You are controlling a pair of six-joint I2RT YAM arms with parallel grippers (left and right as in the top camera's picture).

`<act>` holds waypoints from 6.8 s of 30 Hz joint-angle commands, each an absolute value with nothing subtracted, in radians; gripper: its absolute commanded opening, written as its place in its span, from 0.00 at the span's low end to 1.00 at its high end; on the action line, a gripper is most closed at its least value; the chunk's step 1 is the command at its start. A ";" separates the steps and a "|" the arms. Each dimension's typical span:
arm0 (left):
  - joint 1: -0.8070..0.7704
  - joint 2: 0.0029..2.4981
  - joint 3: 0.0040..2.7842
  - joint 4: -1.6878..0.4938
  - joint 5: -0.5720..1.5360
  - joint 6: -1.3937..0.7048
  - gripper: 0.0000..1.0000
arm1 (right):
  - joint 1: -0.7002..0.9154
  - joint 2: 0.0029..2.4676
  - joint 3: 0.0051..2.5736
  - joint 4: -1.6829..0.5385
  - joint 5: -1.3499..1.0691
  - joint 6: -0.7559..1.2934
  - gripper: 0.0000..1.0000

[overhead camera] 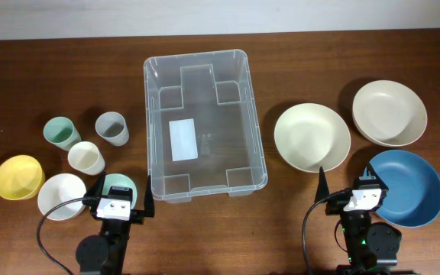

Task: Pack container

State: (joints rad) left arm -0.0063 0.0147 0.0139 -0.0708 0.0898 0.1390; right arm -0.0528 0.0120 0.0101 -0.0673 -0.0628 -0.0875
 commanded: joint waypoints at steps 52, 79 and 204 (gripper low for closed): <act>-0.006 0.725 0.657 -0.395 0.112 0.015 0.99 | -0.059 0.981 0.986 -0.913 -0.077 0.117 0.99; -0.006 1.244 1.225 -0.898 0.112 0.015 0.99 | -0.191 1.682 1.202 -0.843 -0.064 0.201 0.99; -0.006 1.244 1.236 -0.914 0.108 0.015 0.99 | 0.258 1.457 1.510 -0.720 -0.056 0.022 0.04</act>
